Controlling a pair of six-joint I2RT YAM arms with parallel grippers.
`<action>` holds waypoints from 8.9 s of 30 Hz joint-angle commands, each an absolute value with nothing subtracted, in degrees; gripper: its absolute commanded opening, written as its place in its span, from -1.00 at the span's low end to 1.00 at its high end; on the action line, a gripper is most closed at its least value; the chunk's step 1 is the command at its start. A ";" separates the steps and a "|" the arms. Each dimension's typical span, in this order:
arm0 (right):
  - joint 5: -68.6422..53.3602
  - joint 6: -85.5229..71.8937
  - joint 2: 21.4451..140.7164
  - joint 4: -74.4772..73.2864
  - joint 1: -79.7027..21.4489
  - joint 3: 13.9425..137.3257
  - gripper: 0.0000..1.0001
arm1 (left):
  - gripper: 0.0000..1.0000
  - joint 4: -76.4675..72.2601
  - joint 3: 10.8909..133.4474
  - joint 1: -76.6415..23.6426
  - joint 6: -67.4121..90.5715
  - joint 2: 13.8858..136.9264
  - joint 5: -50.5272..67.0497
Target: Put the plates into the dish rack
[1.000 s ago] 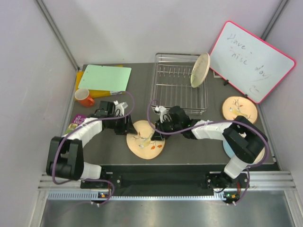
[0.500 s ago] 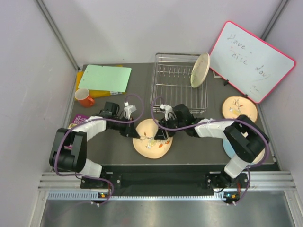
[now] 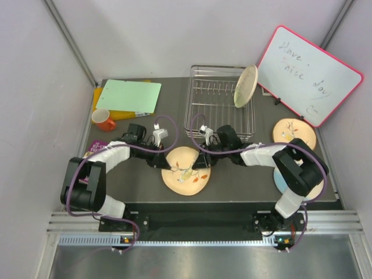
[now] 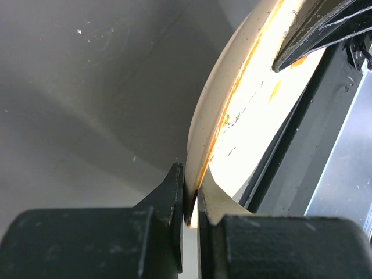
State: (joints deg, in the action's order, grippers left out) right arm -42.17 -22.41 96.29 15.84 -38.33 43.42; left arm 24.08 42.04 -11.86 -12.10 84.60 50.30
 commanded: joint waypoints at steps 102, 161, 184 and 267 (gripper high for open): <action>41.40 -0.44 120.68 -9.85 -22.06 107.94 -0.07 | 0.72 7.38 53.79 -5.98 9.93 61.79 28.56; -13.43 49.57 75.92 -37.79 48.07 43.94 0.71 | 0.01 22.77 65.65 -57.57 -20.30 84.37 26.63; -21.18 53.27 91.50 -58.97 46.68 48.70 0.59 | -0.03 9.95 51.51 -57.48 -10.92 83.67 24.17; -37.00 57.57 124.02 -72.60 22.77 79.02 0.71 | -0.28 5.10 79.72 -53.96 -15.47 123.23 24.08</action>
State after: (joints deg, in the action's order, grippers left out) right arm -37.56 54.43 122.85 -83.55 27.70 82.83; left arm 2.17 80.42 -53.60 -16.95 121.78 22.48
